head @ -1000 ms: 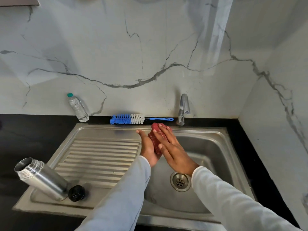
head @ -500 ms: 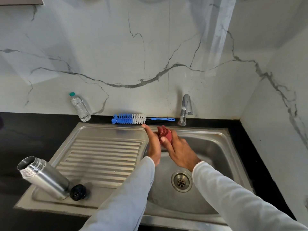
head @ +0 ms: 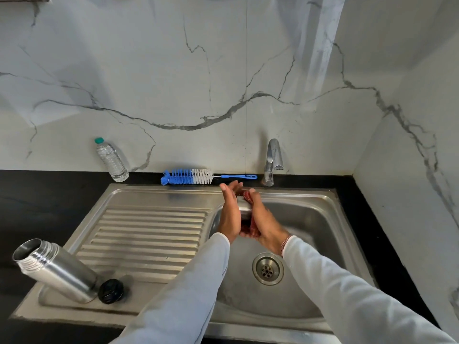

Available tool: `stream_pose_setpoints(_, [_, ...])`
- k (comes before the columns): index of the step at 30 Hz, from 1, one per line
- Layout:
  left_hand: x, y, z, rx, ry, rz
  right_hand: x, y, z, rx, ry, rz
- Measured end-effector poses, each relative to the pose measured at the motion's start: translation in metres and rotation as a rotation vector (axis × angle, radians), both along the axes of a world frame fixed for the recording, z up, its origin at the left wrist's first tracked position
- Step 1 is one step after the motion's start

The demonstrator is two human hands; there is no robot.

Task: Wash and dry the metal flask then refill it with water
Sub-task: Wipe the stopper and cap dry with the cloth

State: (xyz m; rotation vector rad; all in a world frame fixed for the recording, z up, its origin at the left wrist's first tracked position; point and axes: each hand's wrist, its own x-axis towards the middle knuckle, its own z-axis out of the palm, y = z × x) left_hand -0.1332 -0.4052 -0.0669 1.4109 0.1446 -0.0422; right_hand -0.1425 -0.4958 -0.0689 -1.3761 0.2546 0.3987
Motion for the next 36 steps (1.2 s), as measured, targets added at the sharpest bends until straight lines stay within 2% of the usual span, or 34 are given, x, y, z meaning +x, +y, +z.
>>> stream_pose_setpoints(3, [0.008,0.004,0.007,-0.102,0.118,-0.020,-0.007,0.003,-0.012,-0.175,-0.287,-0.081])
stream_pose_setpoints(4, [0.009,0.007,0.010,-0.192,0.184,-0.026,-0.007,0.001,-0.015,-0.243,-0.406,-0.073])
stream_pose_setpoints(6, [0.014,0.016,0.011,-0.384,0.312,-0.063,-0.006,-0.004,-0.020,-0.357,-0.651,0.008])
stream_pose_setpoints(8, [0.015,0.023,0.016,-0.505,0.412,-0.125,-0.004,-0.012,-0.025,-0.490,-0.811,0.130])
stream_pose_setpoints(13, [0.014,0.038,0.020,-0.511,0.555,-0.211,-0.003,-0.027,-0.026,-0.812,-1.139,0.370])
stream_pose_setpoints(16, [0.008,0.039,0.023,-0.497,0.553,-0.259,-0.002,-0.029,-0.029,-0.931,-1.212,0.431])
stream_pose_setpoints(20, [0.001,0.030,0.013,-0.542,0.479,-0.140,-0.003,-0.025,-0.030,-0.945,-1.116,0.299])
stream_pose_setpoints(24, [-0.006,0.019,0.005,-0.481,0.340,0.012,-0.011,-0.006,-0.020,-0.825,-0.745,0.066])
stream_pose_setpoints(27, [-0.011,0.016,0.004,-0.327,0.218,0.046,-0.014,0.012,-0.006,-0.698,-0.407,-0.071])
stream_pose_setpoints(32, [-0.018,0.018,0.003,-0.149,-0.004,-0.032,-0.009,0.004,0.023,-0.268,0.064,0.163])
stream_pose_setpoints(34, [-0.015,0.019,0.004,-0.118,-0.059,-0.060,-0.009,0.001,0.025,-0.219,0.140,0.187])
stream_pose_setpoints(36, [-0.009,0.021,0.005,-0.039,-0.102,-0.057,-0.010,0.003,0.020,-0.219,0.146,0.110])
